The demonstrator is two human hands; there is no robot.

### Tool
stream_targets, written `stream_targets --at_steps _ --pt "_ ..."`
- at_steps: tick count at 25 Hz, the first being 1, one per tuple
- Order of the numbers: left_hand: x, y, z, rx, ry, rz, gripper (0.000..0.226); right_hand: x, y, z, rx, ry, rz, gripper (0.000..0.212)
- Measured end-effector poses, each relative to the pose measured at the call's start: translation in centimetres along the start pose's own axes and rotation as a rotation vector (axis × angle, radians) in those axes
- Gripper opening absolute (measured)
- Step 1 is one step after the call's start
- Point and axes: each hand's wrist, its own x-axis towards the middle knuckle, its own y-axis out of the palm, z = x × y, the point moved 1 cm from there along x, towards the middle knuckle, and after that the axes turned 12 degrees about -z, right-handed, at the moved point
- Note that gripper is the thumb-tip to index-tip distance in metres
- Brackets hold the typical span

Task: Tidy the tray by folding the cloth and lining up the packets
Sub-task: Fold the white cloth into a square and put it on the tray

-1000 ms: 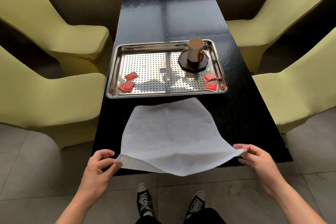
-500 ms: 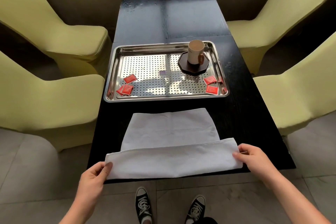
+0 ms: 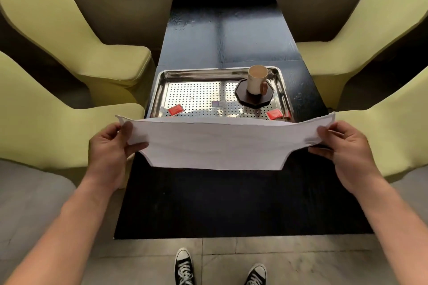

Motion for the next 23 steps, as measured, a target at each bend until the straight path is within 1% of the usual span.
stream_targets --at_steps 2,4,5,7,9,11,13,16,20,23 --pt "-1.2 -1.4 -0.8 0.009 0.057 0.027 0.026 -1.4 -1.4 -0.1 0.019 -0.021 0.033 0.015" --pt "-3.4 -3.2 1.0 0.052 0.053 0.057 0.021 -3.3 -3.0 -1.9 -0.034 0.033 0.041 0.019" --pt "-4.6 -4.1 2.5 0.082 0.027 0.061 0.018 -4.3 -3.9 -3.1 -0.073 0.066 0.048 0.017" --pt "-6.9 -5.8 5.7 0.174 -0.032 0.068 0.019 -6.1 -5.4 -5.7 -0.181 0.132 0.051 0.011" --pt "-8.6 -6.9 8.4 0.27 -0.083 0.11 0.022 -7.3 -6.4 -7.8 -0.276 0.207 0.041 0.016" --pt "-9.5 -7.5 10.3 0.324 -0.13 0.123 0.023 -7.9 -6.8 -9.2 -0.305 0.283 0.016 0.019" --pt "-9.7 -7.5 11.5 0.349 -0.165 0.094 0.022 -8.0 -6.5 -10.0 -0.324 0.324 0.003 0.014" --pt "-9.4 -7.7 12.3 0.406 -0.184 0.061 0.02 -8.0 -6.1 -10.3 -0.35 0.332 0.001 0.012" --pt "-9.4 -9.2 12.8 0.46 -0.153 0.098 0.032 -7.9 -6.6 -10.4 -0.343 0.341 0.009 0.012" --pt "-9.4 -9.5 13.6 0.456 -0.177 0.069 0.03 -8.0 -6.3 -11.0 -0.356 0.364 0.018 0.011"
